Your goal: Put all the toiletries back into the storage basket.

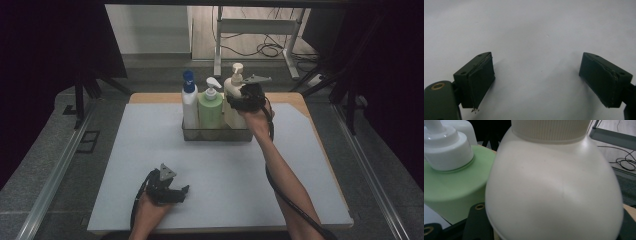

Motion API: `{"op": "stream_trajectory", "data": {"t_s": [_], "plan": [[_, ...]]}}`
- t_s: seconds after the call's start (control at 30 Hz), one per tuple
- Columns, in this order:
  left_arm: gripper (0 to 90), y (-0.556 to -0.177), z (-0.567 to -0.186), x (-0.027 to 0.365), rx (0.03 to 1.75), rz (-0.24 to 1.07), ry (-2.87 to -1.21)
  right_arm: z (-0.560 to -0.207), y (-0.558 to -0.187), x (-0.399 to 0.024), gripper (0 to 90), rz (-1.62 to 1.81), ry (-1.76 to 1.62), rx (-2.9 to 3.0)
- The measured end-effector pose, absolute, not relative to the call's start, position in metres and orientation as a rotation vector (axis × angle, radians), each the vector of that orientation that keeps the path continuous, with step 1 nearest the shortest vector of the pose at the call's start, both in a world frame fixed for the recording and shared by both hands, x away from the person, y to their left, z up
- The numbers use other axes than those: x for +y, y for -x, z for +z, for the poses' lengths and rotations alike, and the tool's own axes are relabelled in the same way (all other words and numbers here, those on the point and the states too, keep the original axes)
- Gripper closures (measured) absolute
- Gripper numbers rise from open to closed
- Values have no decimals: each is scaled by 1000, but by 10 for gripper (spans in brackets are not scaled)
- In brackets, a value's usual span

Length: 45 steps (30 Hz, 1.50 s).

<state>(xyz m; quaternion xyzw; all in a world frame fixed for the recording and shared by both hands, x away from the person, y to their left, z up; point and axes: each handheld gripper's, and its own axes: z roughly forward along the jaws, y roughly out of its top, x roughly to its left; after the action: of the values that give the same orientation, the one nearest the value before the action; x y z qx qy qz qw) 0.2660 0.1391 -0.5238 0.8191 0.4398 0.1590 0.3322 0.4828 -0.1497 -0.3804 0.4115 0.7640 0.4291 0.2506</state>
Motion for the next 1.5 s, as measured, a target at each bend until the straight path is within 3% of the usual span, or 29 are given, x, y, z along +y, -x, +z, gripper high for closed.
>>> {"op": "stream_trajectory", "data": {"t_s": [1.5], "plan": [[124,-266,-524,139,1149,417,-2142,-420,-479,-156,378,1087,-1188,2158]]}}
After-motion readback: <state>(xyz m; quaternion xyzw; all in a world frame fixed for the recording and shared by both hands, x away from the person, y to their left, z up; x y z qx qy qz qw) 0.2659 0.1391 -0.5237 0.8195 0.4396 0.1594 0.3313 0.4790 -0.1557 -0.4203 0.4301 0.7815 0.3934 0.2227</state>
